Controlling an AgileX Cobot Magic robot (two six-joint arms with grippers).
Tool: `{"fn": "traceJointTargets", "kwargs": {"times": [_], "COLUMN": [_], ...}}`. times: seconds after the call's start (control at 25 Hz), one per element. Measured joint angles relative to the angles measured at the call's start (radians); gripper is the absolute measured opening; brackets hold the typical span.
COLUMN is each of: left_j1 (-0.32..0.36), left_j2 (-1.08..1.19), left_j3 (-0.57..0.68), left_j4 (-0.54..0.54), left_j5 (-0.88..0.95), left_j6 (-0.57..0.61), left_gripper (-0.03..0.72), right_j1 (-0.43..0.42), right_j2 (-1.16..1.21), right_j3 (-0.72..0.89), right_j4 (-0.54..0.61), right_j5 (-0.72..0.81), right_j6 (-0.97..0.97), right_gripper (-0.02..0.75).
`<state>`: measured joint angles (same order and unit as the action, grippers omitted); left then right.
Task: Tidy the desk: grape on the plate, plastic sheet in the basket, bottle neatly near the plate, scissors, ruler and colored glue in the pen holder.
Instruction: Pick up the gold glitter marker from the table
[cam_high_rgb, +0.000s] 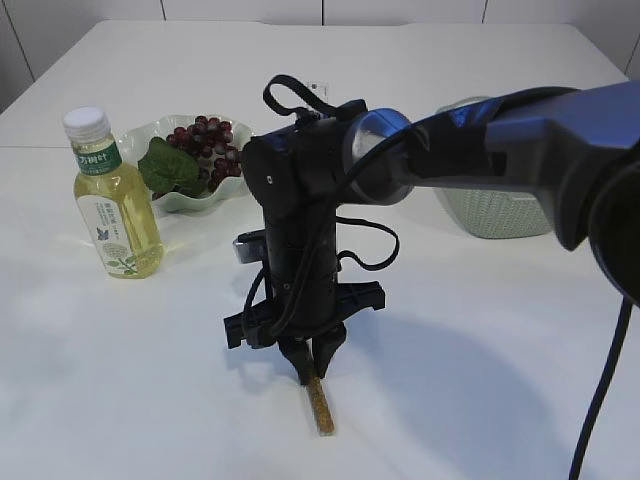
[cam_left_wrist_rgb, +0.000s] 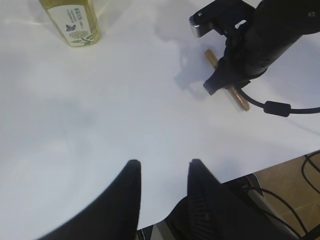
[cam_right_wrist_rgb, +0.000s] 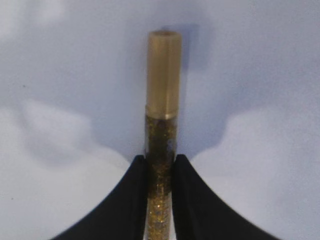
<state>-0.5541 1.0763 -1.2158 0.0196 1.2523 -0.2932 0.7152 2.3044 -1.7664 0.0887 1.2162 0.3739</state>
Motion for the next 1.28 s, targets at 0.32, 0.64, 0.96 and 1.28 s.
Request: {"fn": "traceJointTargets", "kwargs": {"times": [0.32,0.64,0.96,1.28], "left_j1": [0.000,0.000,0.000,0.000], "left_j2": [0.000,0.000,0.000,0.000], "left_j3": [0.000,0.000,0.000,0.000], "left_j4": [0.000,0.000,0.000,0.012], "left_j5": [0.000,0.000,0.000,0.000], "left_j6": [0.002,0.002,0.002,0.002], "left_gripper": [0.239,0.239,0.239,0.239], "right_j1": [0.000,0.000,0.000,0.000], "right_j2": [0.000,0.000,0.000,-0.062], "right_j3": [0.000,0.000,0.000,0.000], "right_j4": [0.000,0.004,0.071,-0.019], "right_j5": [0.000,0.000,-0.001,-0.001], "right_j6": [0.000,-0.042,-0.139,-0.166], "right_gripper": [0.132,0.130,0.129,0.128]}}
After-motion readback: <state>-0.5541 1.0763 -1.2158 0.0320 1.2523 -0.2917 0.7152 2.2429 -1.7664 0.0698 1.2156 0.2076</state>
